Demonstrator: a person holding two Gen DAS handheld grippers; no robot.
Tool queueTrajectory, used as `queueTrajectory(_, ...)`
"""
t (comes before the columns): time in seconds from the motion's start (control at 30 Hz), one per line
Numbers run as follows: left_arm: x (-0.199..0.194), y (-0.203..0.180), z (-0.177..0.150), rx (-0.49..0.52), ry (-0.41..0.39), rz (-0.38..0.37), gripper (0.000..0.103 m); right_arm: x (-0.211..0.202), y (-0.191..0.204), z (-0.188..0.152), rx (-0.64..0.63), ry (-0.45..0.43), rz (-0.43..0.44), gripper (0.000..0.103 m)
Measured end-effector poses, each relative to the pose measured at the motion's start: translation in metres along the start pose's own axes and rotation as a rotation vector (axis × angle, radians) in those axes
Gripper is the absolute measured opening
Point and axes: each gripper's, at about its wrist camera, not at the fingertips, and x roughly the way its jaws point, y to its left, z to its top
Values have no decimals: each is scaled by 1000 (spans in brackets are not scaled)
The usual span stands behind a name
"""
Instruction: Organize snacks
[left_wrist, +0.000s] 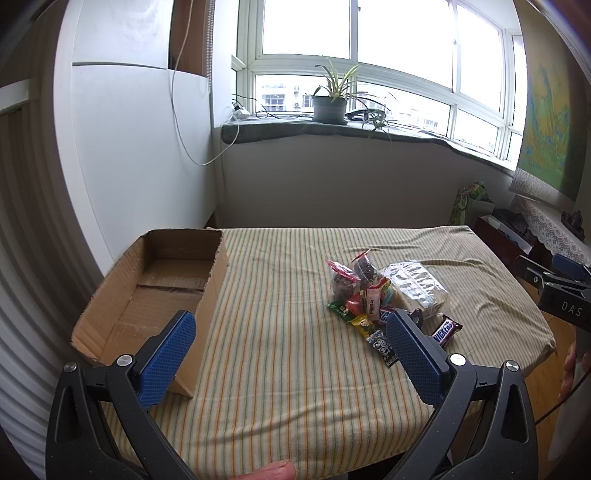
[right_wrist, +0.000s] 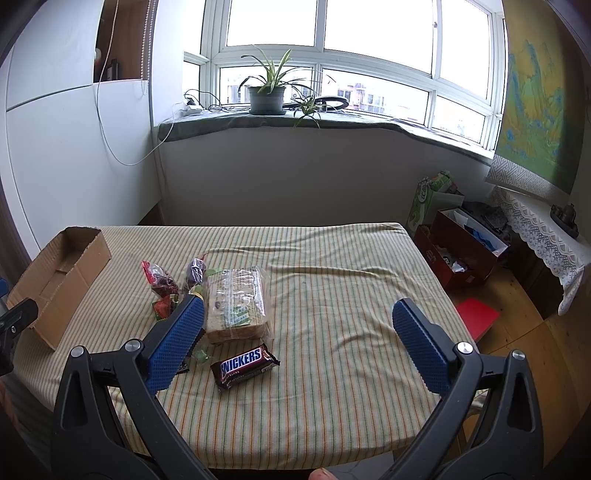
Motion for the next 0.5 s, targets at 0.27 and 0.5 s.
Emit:
queueTrajectory(0.27, 0, 0, 0, 0, 0, 0, 103, 0, 0, 1, 0, 0, -2, 103)
queueTrajectory(0.5, 13, -6, -8, -4, 25, -13, 103, 6, -4, -9, 3, 29, 1, 103)
